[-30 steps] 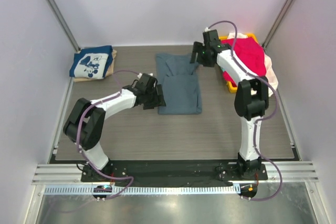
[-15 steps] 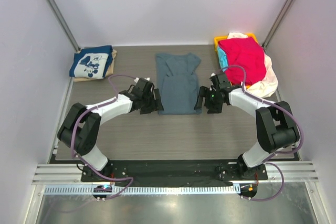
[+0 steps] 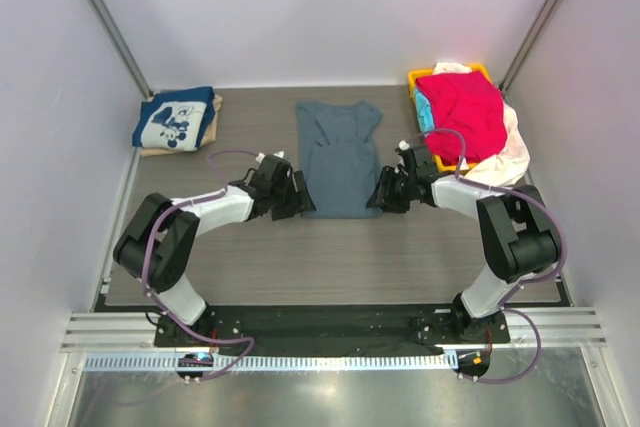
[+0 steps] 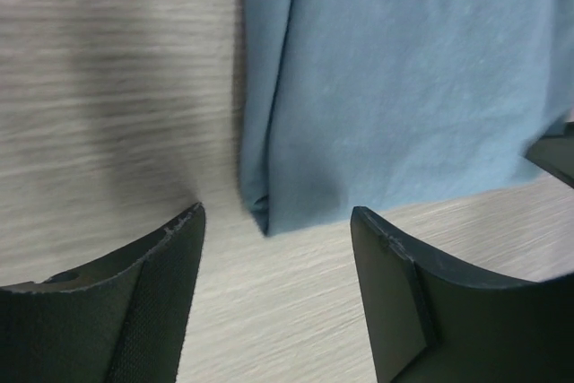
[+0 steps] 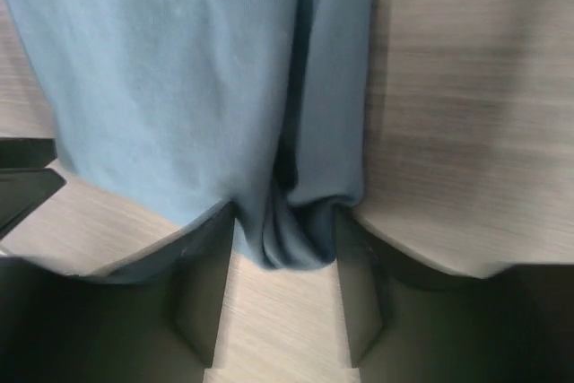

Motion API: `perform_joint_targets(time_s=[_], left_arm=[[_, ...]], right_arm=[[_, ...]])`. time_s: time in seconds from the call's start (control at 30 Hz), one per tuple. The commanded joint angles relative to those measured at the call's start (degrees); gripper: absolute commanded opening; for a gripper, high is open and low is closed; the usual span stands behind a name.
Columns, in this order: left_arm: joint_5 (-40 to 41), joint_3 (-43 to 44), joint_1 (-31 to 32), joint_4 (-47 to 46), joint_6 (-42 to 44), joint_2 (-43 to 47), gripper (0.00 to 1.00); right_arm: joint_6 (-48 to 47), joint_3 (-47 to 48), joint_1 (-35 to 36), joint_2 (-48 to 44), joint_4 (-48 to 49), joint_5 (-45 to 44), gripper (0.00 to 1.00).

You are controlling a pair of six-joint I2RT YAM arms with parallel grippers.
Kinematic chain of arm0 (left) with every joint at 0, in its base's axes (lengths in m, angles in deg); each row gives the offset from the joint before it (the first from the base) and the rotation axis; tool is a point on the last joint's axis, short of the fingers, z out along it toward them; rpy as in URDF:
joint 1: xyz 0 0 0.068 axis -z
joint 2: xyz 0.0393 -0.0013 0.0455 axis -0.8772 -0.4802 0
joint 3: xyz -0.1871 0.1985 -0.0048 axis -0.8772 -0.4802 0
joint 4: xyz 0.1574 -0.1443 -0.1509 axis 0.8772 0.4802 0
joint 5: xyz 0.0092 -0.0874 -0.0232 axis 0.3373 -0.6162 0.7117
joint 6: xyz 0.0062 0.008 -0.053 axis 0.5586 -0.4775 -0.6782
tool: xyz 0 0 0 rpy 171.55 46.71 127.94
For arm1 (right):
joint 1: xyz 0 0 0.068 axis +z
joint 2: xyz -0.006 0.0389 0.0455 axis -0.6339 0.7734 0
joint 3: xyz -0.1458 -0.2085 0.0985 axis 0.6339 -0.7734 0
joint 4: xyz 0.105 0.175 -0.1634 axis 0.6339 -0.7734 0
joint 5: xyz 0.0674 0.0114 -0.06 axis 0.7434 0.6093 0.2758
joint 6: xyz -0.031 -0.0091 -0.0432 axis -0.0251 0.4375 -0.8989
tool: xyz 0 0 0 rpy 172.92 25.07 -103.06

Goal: Fold and stack the t-shirts
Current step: Fold the tshirt

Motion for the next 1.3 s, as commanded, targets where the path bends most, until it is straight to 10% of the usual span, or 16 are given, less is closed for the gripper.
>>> perform_joint_targets(time_s=[0.0, 0.3, 0.83, 1.27], left_arm=[[-1.5, -2.4, -0.3, -5.5, -1.7, -2.7, 0.66], [-4.6, -3.4, -0.3, -10.6, -4.0, -4.7, 0.02], [1.8, -4.9, 5.9, 19.9, -7.3, 32.0, 0.00], [8.4, 16.0, -0.4, 30.4, 0.0, 22.4, 0.01]], right_arm=[[0.6, -2.2, 0.3, 3.3, 4.0, -0.4, 0.42], [0.9, -3.3, 0.3, 1.5, 4.2, 0.3, 0.01], [7.0, -4.7, 2.7, -37.5, -23.6, -6.4, 0.01], [1.4, 15.2, 2.7, -22.1, -27.3, -12.6, 0.01]])
